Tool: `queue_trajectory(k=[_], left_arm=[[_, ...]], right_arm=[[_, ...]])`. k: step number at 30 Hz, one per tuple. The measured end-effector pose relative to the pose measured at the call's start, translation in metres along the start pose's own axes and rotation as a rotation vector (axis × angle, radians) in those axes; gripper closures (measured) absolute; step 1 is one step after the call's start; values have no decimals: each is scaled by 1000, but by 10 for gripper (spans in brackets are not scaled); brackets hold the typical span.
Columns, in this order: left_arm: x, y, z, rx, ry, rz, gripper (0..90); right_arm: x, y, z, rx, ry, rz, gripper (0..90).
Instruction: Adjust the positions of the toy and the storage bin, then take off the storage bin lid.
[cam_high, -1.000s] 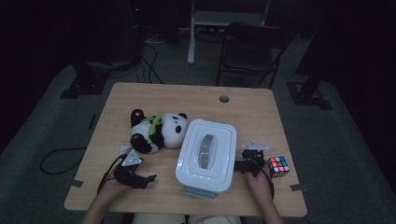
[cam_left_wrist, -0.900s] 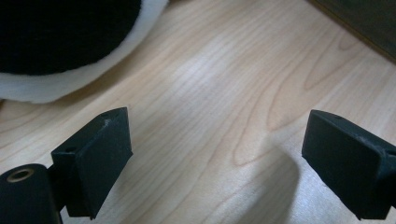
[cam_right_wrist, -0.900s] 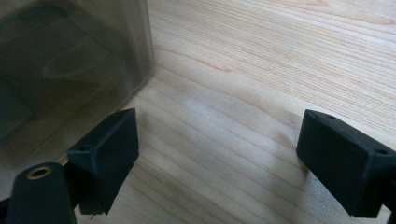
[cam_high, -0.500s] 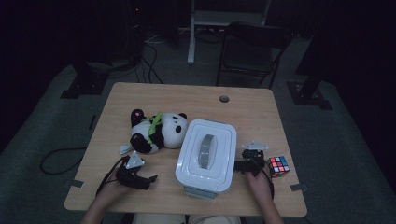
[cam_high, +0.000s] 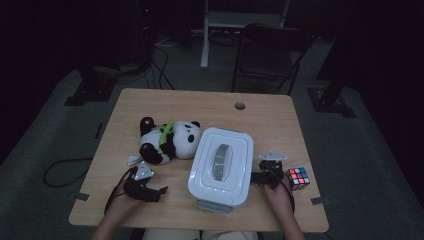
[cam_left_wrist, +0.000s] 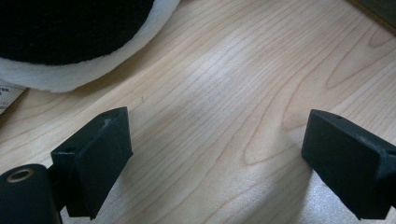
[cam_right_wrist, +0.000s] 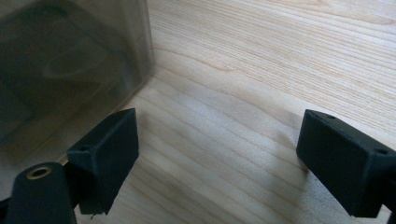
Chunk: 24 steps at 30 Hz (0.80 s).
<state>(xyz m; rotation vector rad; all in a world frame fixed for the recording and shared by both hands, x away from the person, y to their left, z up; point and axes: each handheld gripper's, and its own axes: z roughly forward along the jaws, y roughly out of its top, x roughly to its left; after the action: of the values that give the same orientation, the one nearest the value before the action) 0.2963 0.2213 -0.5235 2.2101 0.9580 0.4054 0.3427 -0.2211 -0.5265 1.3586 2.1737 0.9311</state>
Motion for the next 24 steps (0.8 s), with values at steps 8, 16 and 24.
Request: queue_trajectory(k=[8,16,24], left_arm=[[0,0,0,-1,-3,2,92],[1,-1,0,-2,-8,7,92],[1,-1,0,-2,-8,7,92]], right_arm=[[1,1,-2,26,0,-1,116],[1,9,-16,39,8,36,131],[-6,22,-44,-24,-19,66,132]])
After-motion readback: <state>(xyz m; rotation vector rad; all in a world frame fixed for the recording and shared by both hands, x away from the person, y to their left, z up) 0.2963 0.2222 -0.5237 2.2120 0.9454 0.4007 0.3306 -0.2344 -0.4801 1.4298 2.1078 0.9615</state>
